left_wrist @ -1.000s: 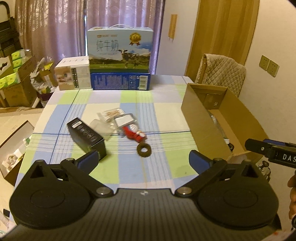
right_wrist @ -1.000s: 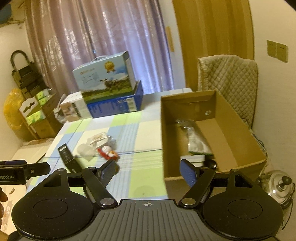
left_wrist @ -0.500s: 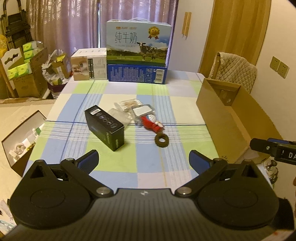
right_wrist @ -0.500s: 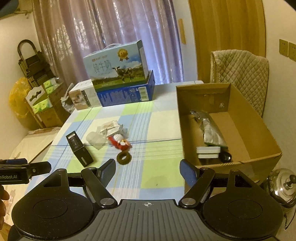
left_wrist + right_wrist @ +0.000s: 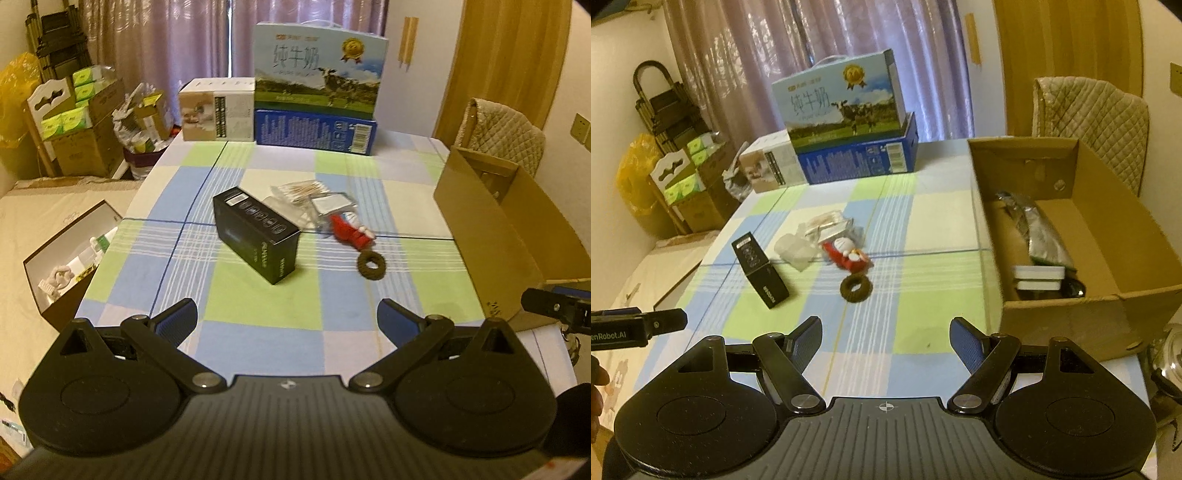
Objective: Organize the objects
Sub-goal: 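Grasp the black product box with the left tool while the right tool grasps the brown hair tie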
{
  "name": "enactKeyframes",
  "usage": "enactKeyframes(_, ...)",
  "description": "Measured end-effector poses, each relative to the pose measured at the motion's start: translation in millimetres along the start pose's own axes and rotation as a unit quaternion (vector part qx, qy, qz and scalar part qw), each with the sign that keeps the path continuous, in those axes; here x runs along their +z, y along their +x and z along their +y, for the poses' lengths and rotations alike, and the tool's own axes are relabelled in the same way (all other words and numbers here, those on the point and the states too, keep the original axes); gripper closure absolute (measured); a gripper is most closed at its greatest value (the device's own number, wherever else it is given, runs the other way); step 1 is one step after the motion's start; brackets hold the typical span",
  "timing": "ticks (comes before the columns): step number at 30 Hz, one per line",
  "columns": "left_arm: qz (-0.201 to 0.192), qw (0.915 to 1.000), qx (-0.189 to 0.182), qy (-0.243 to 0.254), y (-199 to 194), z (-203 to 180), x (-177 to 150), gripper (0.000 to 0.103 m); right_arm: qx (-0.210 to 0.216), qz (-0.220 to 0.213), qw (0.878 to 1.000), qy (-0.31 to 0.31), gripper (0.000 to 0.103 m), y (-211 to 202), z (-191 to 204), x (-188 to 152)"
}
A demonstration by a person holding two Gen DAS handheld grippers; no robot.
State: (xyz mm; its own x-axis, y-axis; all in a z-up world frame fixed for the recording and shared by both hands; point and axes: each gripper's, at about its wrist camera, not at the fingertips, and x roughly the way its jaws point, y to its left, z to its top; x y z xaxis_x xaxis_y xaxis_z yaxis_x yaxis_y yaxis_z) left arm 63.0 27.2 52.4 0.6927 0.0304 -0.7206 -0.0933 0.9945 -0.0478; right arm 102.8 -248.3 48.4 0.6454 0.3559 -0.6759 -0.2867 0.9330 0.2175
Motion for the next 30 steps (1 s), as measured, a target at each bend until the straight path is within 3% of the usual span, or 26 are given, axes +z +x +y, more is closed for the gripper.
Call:
enactKeyframes(12,0.010,0.9998,0.013,-0.007,34.3,16.9,3.1,0.001,0.017,0.012,0.999,-0.041,0.030,45.9,18.9,0.1)
enactKeyframes(30,0.013,0.9997,0.015,0.011,131.5,28.8,12.3,0.001,0.028,0.009,0.990,-0.141,0.030,172.2,28.5,7.2)
